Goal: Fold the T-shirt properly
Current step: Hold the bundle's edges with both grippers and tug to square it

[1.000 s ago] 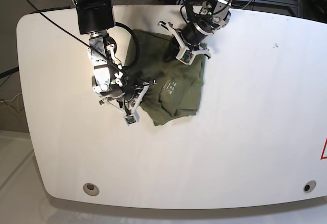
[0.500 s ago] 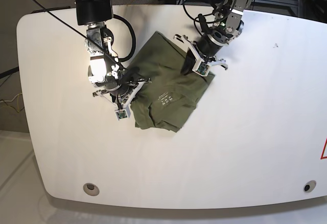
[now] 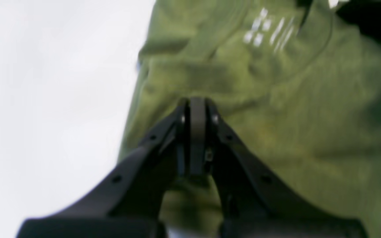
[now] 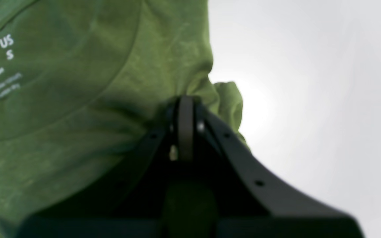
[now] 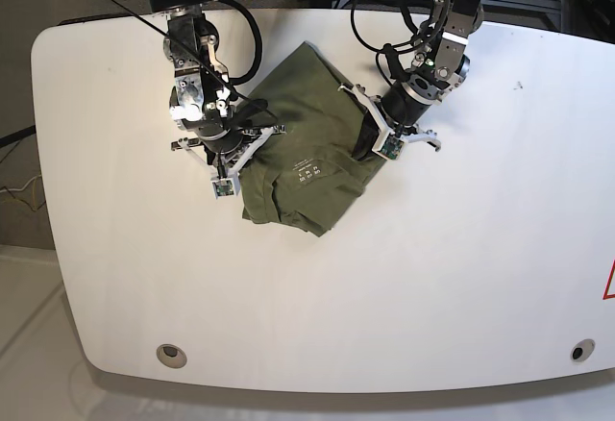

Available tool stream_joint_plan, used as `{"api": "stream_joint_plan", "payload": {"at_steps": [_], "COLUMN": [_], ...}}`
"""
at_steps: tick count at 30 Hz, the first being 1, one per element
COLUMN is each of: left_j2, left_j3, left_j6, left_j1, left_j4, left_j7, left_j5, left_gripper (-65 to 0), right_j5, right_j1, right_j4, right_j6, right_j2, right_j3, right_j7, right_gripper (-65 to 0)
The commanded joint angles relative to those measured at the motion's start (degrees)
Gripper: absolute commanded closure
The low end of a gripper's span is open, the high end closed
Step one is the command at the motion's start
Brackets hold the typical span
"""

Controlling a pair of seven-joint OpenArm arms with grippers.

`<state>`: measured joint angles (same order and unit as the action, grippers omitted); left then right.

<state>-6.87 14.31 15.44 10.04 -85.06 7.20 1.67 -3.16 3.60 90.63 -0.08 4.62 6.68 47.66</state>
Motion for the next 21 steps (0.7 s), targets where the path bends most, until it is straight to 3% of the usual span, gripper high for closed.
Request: {"api": "stream_joint_plan", "payload": {"at_steps": [1, 6, 10, 21], "left_j2": [-0.7, -0.7, -0.7, -0.5], "left_j3": [-0.1, -0.1, -0.1, 0.6], "left_j6": [0.0, 0.0, 0.0, 0.1], "left_j1": [-1.5, -2.7, -3.5, 1.6], "left_j4": [-0.8, 0.9, 1.1, -11.5], "left_j7": [-1.4, -1.4, -1.3, 2.2], "left_j5": [0.3, 0.4, 0.4, 0.4], "left_gripper": [0.0, 0.0, 0.0, 0.0], "right_j5": [0.0, -0.3, -0.3, -0.4], "right_j1": [3.8, 4.3, 3.8, -1.6], "right_j4": [-0.7, 0.1, 0.7, 5.8], "right_j6": [-2.3, -4.7, -4.8, -4.7], "right_j2": [0.3, 0.0, -0.2, -0.2], "right_j3": [0.0, -0.6, -1.5, -1.6], "right_j7": [11.2, 11.2, 11.2, 13.5], "right_gripper": [0.0, 0.0, 0.0, 0.0]}}
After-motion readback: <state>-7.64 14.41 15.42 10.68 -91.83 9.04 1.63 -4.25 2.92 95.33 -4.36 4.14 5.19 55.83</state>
